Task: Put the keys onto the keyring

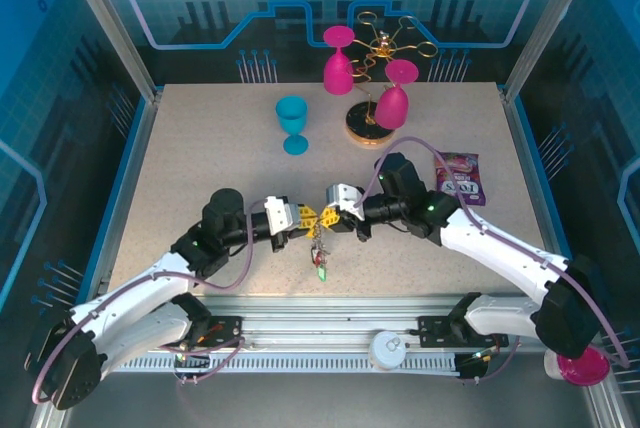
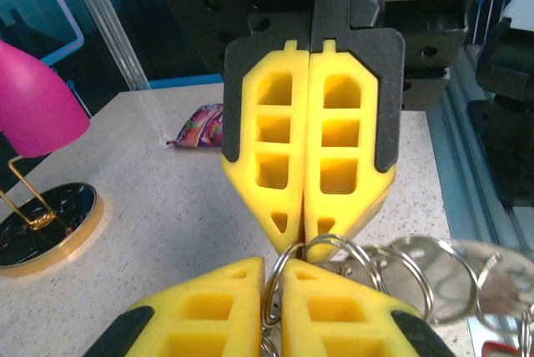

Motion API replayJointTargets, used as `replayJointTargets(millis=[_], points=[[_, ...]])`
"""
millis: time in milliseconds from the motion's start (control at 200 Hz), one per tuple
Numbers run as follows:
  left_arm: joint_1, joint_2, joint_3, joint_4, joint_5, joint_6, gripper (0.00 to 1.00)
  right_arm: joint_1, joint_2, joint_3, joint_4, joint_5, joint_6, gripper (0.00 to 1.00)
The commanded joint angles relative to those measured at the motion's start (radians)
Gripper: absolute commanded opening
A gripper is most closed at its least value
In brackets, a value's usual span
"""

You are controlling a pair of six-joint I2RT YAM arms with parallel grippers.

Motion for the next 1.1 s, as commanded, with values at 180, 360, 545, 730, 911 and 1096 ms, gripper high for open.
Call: replayJointTargets(millis=[180,360,545,730,911,1096], points=[[-0.008,0.058,0.171,-0.346,-0.045,0.200,0.07,0.087,0.088,0.215,-0.302,0.078,-0.162,0.00],[-0.016,0.078,0.219,-0.442,-0.009,0.259,0.05,0.099,0.144,0.321,-0.395,0.140,-0.152,0.00],[-0.016,0.065,0.202,-0.397,-0.018,0.260,0.00,0.097,0.140,0.334,-0.395,0.159,-0.112,0.00],[-0.013,0.012,0.102,-0.173,-0.017,0.155,0.00,0.044,0.043,0.167,-0.188,0.096,-0.011,0.25],[-0.012,-0.010,0.044,-0.069,-0.007,0.104,0.00,0.000,0.008,0.065,-0.068,0.051,0.072,0.29],[-0.010,-0.024,0.011,-0.012,0.002,0.085,0.00,-0.012,0.014,0.025,-0.051,0.066,0.085,0.30]])
